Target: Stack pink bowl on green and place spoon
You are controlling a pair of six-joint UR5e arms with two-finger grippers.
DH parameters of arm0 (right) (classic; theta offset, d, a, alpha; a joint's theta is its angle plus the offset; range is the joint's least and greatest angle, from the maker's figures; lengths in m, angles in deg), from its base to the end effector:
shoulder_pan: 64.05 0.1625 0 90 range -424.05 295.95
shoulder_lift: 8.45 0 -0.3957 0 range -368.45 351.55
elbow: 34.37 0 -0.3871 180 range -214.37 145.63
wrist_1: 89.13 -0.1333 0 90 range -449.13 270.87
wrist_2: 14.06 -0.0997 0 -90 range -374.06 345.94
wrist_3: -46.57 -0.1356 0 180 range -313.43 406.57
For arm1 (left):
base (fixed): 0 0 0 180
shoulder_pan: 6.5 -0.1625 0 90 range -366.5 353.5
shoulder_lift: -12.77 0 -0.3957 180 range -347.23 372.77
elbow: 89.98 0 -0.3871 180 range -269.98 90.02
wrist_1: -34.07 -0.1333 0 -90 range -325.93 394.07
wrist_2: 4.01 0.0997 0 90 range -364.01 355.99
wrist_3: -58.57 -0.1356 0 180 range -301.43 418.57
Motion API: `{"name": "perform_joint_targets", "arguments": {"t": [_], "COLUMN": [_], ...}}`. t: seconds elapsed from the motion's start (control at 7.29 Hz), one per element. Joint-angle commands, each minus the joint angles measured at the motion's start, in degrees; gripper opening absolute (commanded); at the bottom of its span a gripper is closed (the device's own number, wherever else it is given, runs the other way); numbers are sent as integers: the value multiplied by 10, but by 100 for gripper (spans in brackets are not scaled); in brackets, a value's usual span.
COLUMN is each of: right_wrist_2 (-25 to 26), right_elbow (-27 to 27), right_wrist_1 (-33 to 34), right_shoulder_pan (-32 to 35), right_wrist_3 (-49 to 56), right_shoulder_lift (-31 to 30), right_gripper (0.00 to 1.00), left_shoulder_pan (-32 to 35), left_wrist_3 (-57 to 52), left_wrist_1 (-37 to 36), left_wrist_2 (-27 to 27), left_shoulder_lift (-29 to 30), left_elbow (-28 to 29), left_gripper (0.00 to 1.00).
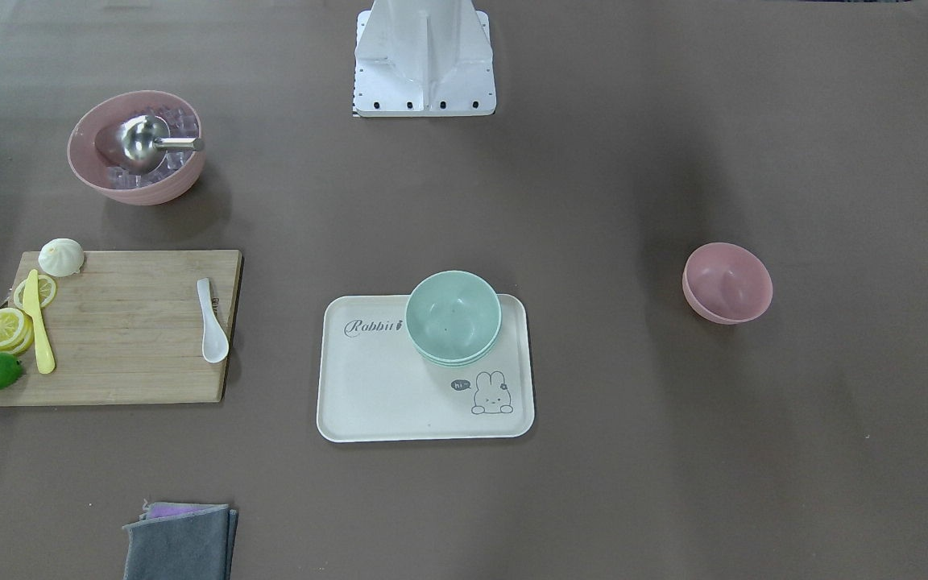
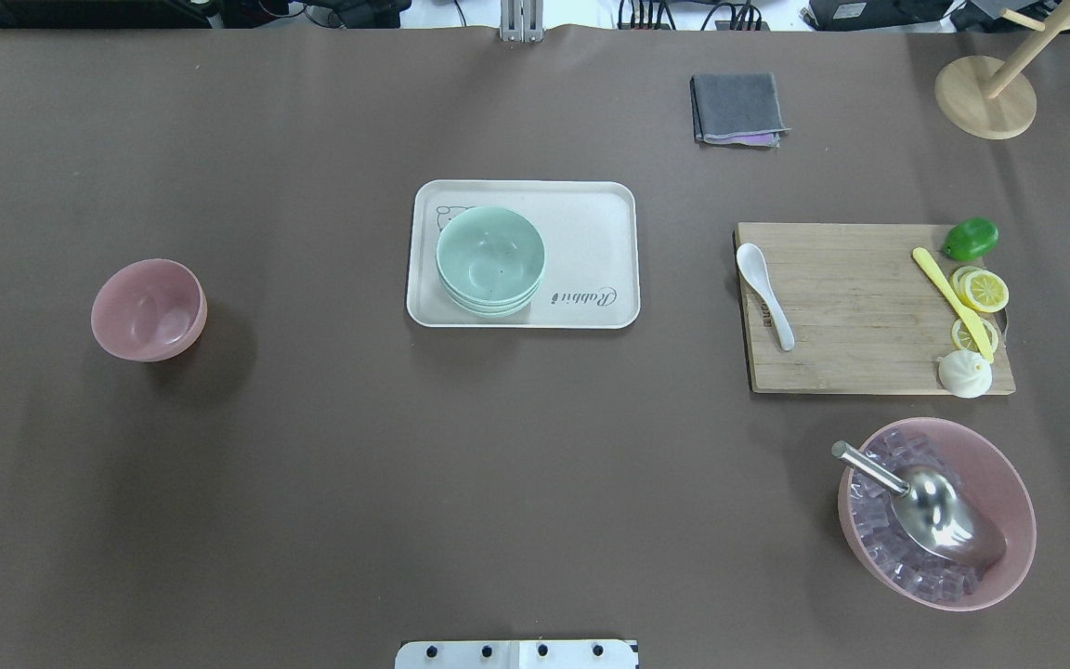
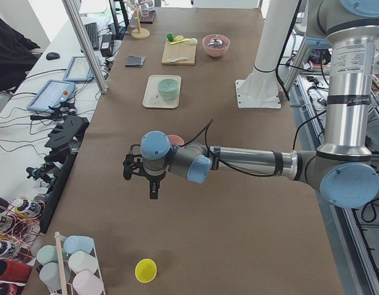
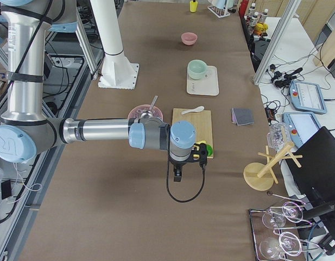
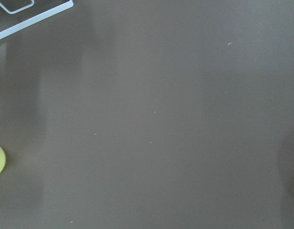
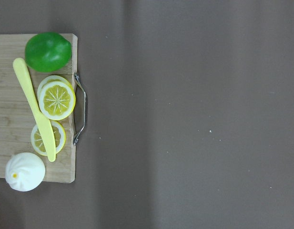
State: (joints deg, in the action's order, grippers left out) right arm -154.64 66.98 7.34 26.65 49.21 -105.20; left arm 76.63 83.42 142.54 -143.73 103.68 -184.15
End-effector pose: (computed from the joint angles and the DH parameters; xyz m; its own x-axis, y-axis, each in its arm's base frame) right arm 0.0339 -0.4358 0.6137 0.6345 -0.0131 0.7728 0.0170 0.9999 0.0030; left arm 0.0324 -0.5181 0.5644 0.5954 -0.0377 -0.8025 0.1549 0.9855 0.0687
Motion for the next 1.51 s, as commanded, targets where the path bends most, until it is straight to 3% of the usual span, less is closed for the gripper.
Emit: {"name": "perform_joint_targets", "arguments": {"t": [0.0, 0.27, 0.41, 0.55, 0.82, 0.96, 1.24, 1.37], "right_wrist_2": [-9, -9, -9, -9, -10, -11, -11, -11], "right_elbow": [-1, -1, -1, -1, -1, -1, -2, -1], "right_wrist_1": [-1, -1, -1, -1, -1, -1, -1, -1], "right_shoulder_pan": [0, 0, 0, -1, -2, -2, -5, -5], "right_wrist_3": [0, 0, 0, 0, -1, -1, -2, -1], "right_shoulder_lift": [1, 2, 2, 2, 2, 2, 2, 2], "right_gripper": [100, 100, 100, 100, 100, 100, 100, 100], "left_shoulder_pan": [-92, -143, -202, -227, -276, -276, -285, -286], "left_wrist_3": [90, 201, 236, 243, 245, 244, 245, 243], "left_wrist_1": [107, 140, 154, 170, 172, 173, 172, 172], "left_wrist_2": [40, 52, 59, 63, 129, 128, 129, 125], "left_shoulder_lift": [27, 50, 52, 48, 47, 48, 47, 47], "left_elbow": [-10, 11, 4, 10, 23, 34, 42, 40], "left_gripper": [96, 97, 98, 97, 97, 97, 86, 61]}}
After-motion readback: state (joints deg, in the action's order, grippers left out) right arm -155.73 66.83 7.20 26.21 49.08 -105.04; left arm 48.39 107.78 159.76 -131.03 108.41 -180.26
